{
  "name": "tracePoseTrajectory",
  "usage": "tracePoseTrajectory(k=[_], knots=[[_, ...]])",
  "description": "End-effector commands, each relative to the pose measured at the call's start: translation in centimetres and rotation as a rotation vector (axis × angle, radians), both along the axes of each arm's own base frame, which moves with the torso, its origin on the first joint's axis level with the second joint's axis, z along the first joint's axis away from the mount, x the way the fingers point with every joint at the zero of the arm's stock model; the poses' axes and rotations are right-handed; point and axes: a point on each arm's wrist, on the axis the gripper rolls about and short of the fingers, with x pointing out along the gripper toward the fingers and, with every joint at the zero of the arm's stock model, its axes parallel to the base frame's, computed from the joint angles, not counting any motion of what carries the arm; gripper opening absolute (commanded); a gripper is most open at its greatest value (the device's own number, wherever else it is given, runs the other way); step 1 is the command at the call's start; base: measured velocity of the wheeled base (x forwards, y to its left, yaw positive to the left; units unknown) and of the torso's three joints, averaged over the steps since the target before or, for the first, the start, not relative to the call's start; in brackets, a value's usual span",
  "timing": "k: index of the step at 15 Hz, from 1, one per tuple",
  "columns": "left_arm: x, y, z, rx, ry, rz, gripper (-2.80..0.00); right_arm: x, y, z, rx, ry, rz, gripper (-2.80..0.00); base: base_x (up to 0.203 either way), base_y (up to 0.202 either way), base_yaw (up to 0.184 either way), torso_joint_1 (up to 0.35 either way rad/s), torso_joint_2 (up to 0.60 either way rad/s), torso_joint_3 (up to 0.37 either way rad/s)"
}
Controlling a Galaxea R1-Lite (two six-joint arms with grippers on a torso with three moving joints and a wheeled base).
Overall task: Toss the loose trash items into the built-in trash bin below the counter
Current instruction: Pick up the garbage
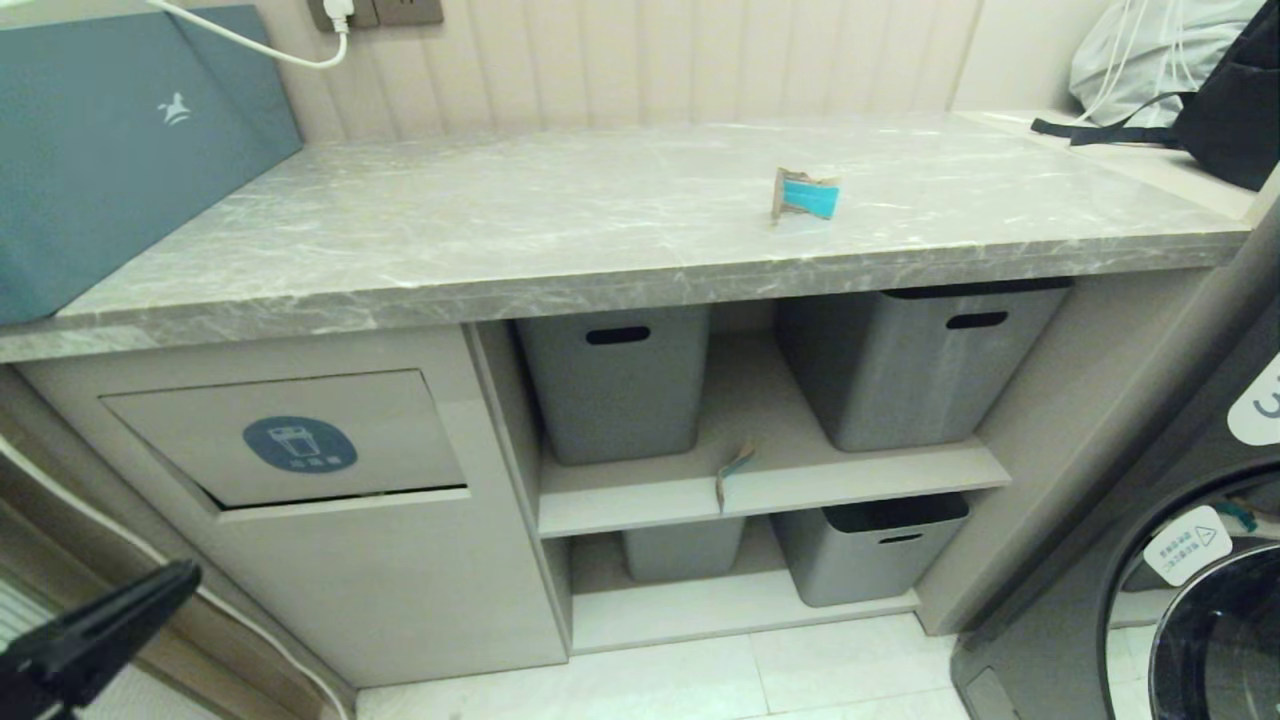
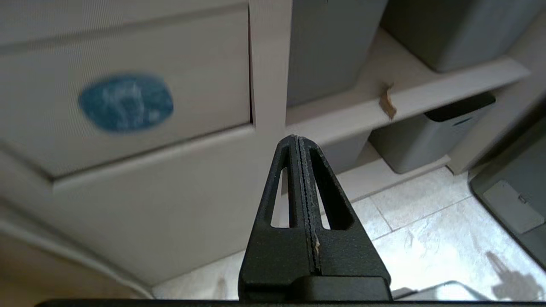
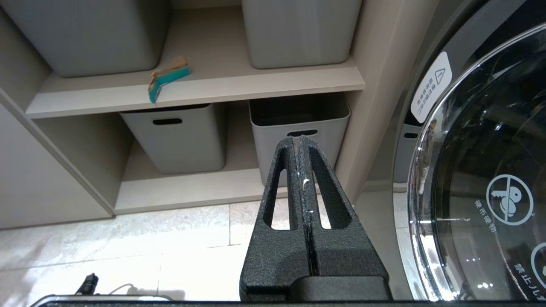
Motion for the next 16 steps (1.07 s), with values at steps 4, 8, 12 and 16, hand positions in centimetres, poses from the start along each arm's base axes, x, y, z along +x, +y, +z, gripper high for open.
tracePoseTrajectory(k=[4,8,12,16], knots=[[-7.0,0.8,-5.1,-0.01,-0.13,0.074,-2.8,0.0,0.0,0.0,0.0,0.0,0.0,-2.8,0.0,0.0,0.0,0.0,0.0,0.0],[-9.1,1.0,-8.6,-0.11,-0.026,0.209,-2.8,0.0,0.0,0.0,0.0,0.0,0.0,-2.8,0.0,0.0,0.0,0.0,0.0,0.0],[-9.1,1.2,-8.5,0.034,-0.071,0.306,-2.8,0.0,0.0,0.0,0.0,0.0,0.0,-2.8,0.0,0.0,0.0,0.0,0.0,0.0],[-9.0,1.1,-9.3,-0.014,0.007,0.273,-2.8,0.0,0.0,0.0,0.0,0.0,-0.001,-2.8,0.0,0.0,0.0,0.0,0.0,0.0]])
